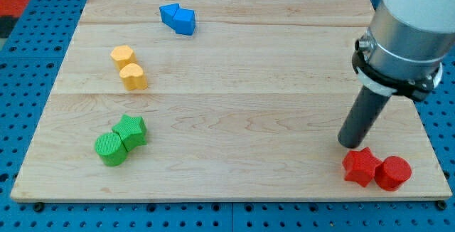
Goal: Push the red circle towards the bottom center of the board
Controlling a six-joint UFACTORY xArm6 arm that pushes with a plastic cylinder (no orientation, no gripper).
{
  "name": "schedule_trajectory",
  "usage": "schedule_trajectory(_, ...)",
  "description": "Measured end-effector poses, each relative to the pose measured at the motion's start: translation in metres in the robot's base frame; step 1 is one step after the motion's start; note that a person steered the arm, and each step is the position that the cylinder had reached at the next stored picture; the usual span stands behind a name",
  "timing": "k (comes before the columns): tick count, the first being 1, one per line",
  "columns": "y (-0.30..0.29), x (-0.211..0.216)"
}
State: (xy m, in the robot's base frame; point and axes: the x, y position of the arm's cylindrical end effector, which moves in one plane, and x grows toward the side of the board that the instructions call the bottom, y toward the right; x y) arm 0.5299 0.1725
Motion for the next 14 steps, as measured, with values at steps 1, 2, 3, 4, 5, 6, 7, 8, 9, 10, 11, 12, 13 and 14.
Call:
schedule_trajectory(1, 0.054, -0.010)
schedule_trajectory(2, 0.146, 0.004)
schedule_trajectory(3, 0.171, 0.031)
schedule_trajectory(4, 0.163, 0.069)
schedule_trajectory(5, 0.124, 0.080)
schedule_trajectory(6, 0.080, 0.070)
schedule_trajectory(7, 0.042, 0.051)
schedule_trajectory(8, -0.003, 0.051)
schedule_trajectory(9, 0.002, 0.051)
schedule_trajectory(10, 0.057, 0.051)
schedule_trajectory(11, 0.043, 0.081)
schedule_trajectory(12, 0.002, 0.089)
schedule_trajectory(13, -0.021, 0.080)
schedule_trajectory(14, -0.021, 0.056)
